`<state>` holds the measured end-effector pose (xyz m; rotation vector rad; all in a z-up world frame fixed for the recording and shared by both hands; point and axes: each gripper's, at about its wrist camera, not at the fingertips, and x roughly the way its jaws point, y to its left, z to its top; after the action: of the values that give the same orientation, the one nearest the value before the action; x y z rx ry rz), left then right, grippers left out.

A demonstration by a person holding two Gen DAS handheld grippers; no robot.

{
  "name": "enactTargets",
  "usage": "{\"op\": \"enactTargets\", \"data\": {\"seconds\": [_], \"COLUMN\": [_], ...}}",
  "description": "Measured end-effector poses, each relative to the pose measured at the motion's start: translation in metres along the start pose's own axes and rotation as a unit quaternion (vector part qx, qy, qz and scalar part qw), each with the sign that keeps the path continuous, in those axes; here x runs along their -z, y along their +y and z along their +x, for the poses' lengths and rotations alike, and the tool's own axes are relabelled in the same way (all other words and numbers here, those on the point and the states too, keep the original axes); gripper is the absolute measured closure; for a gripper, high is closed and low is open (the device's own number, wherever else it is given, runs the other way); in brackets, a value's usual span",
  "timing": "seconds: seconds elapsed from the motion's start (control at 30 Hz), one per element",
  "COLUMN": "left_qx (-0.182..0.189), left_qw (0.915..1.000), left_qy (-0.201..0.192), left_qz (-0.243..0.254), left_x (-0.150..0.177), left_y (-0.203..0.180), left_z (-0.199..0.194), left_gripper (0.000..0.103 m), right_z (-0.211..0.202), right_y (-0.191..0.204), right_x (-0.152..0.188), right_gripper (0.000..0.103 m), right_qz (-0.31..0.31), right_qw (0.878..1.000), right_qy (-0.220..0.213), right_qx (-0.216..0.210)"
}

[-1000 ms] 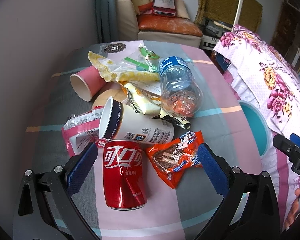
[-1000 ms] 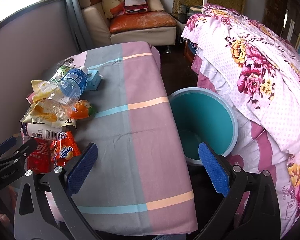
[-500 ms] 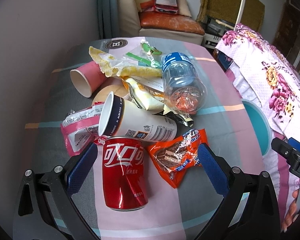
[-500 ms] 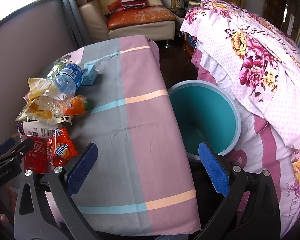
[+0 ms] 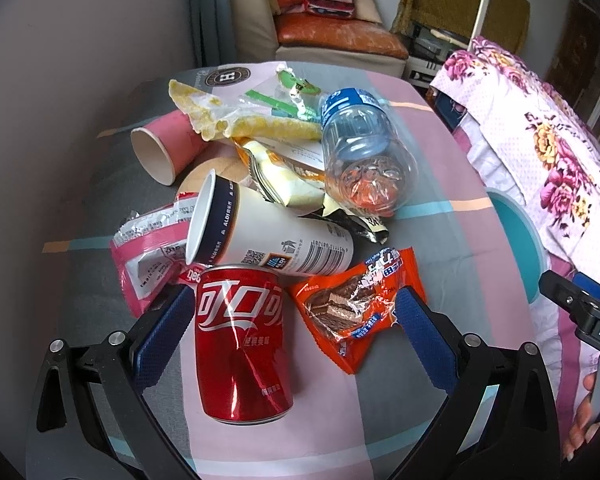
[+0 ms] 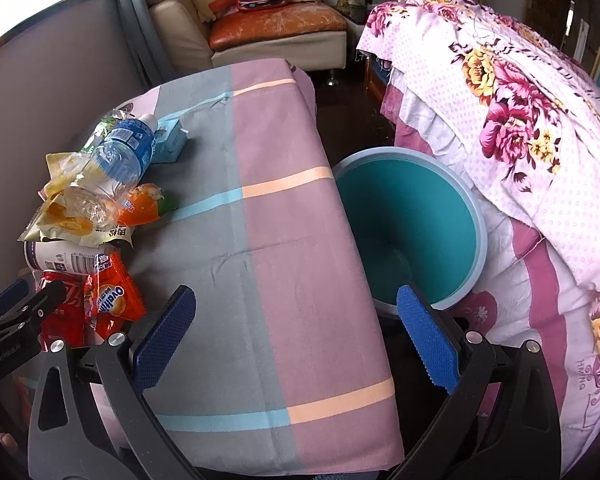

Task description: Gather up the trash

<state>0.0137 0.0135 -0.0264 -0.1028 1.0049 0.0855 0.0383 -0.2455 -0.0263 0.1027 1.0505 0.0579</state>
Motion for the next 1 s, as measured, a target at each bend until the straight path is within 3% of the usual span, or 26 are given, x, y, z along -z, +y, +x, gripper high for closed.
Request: {"op": "enactTargets", "data": {"seconds": [0.73,0.87,1.0], "left_qx": [0.024,0.025,0.035], "left_qw": [0.9997,0.9995,0.9983], "left_qy": [0.004,0.02,0.046], "left_qz": [-0.003,0.004,-0.011], "left_x": [0.0,-0.004,0.002], "left_y": [0.013,0.03,0.054], "left_z": [-0.005,-0.006,-0.001], "left_gripper": [0.003,0.003,0.003], "right_z": [-0.003,-0.002,0.0], "right_y": [0.01,0.008,0.009], "right_x": [0.0,0.0,0.0], "right_gripper": [0.006,0.006,0.006], "right_qz": [-0.003,0.017,0.024], "right_qw": [1.0,0.998,0.998], "right_qy": [0.016,0.042,0.047], "right_qx": [-0.001,-0.037,-0.041]}}
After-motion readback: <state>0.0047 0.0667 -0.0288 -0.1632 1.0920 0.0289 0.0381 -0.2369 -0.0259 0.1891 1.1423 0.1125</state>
